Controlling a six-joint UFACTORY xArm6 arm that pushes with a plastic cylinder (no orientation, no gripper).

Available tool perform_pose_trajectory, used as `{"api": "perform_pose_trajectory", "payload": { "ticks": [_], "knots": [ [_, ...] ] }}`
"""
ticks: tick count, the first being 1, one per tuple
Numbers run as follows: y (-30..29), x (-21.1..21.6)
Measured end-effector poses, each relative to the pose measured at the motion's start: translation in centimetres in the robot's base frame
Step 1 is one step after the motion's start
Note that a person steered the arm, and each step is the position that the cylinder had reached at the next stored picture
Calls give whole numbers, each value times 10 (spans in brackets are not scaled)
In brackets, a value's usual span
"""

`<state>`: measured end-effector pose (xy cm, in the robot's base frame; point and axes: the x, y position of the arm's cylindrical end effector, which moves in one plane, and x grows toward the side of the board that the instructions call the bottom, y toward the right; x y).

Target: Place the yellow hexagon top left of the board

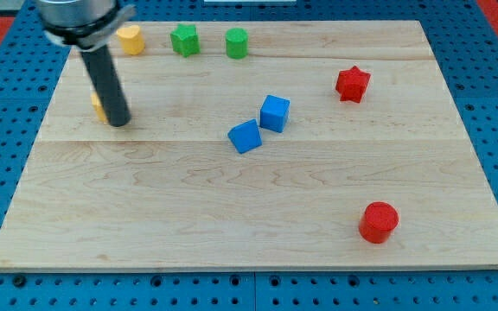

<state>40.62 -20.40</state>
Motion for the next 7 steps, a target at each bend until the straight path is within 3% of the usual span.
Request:
{"api": "perform_pose_trajectory", "payload": {
  "ticks": [1,3,4,7],
  "knots": [
    [-44,-30],
    [-8,-42],
    [-47,-65],
    [-62,-69]
  ]
}}
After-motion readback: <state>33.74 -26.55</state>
